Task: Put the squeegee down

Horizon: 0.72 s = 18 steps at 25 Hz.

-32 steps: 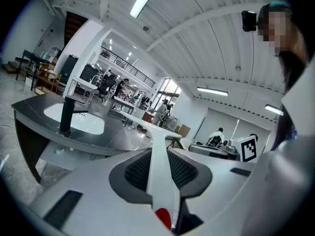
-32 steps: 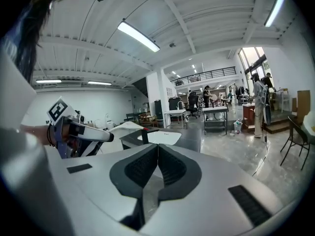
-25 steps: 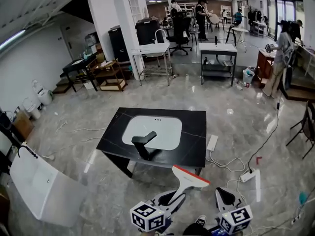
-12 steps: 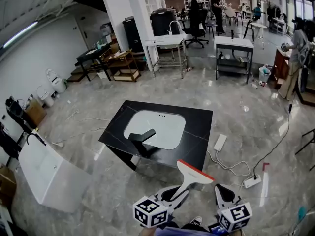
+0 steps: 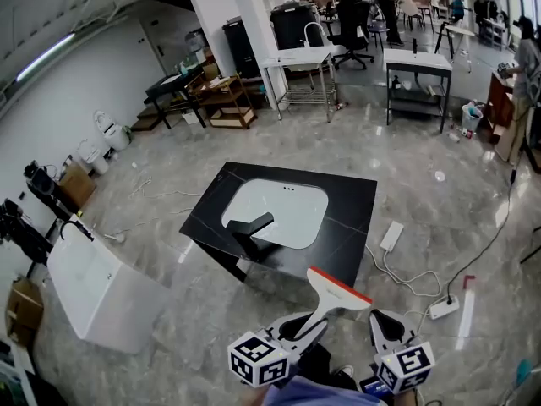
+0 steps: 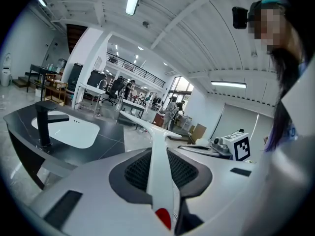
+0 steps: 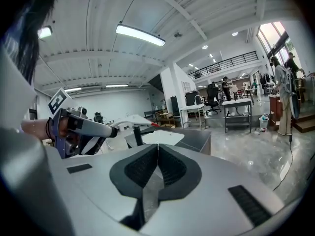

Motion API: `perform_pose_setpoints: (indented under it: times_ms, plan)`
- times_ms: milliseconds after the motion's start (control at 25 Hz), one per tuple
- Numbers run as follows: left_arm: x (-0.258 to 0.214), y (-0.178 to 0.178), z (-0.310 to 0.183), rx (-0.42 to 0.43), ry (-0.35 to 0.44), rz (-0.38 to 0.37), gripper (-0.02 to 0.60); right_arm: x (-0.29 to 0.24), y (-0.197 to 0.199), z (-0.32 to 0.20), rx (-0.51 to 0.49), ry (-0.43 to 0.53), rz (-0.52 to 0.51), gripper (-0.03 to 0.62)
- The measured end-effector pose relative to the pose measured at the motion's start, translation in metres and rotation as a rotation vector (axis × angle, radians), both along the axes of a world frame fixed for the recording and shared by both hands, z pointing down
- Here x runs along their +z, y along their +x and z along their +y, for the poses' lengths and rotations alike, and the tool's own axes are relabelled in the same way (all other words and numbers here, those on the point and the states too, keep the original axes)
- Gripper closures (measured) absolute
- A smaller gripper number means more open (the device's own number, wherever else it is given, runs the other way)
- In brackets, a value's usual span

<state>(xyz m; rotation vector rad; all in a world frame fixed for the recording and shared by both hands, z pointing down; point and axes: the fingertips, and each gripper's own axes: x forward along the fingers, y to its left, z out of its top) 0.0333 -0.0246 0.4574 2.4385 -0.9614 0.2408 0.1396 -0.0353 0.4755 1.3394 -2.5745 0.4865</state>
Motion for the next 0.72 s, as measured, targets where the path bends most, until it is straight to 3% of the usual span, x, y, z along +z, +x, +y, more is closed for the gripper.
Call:
perform_pose_setpoints:
  times_ms: [320,720]
  plan:
    - [0.01,0.007,-0.032,0.004,-0.018,-0.001,0.483,0.012,0.021,-0.019,0.038,-0.033,-0.005,0.576]
    - [0.005,0.004,-0.114,0.011,-0.005,0.016,0.483,-0.002,0.034,-0.081,0.087,-0.013,0.022,0.576]
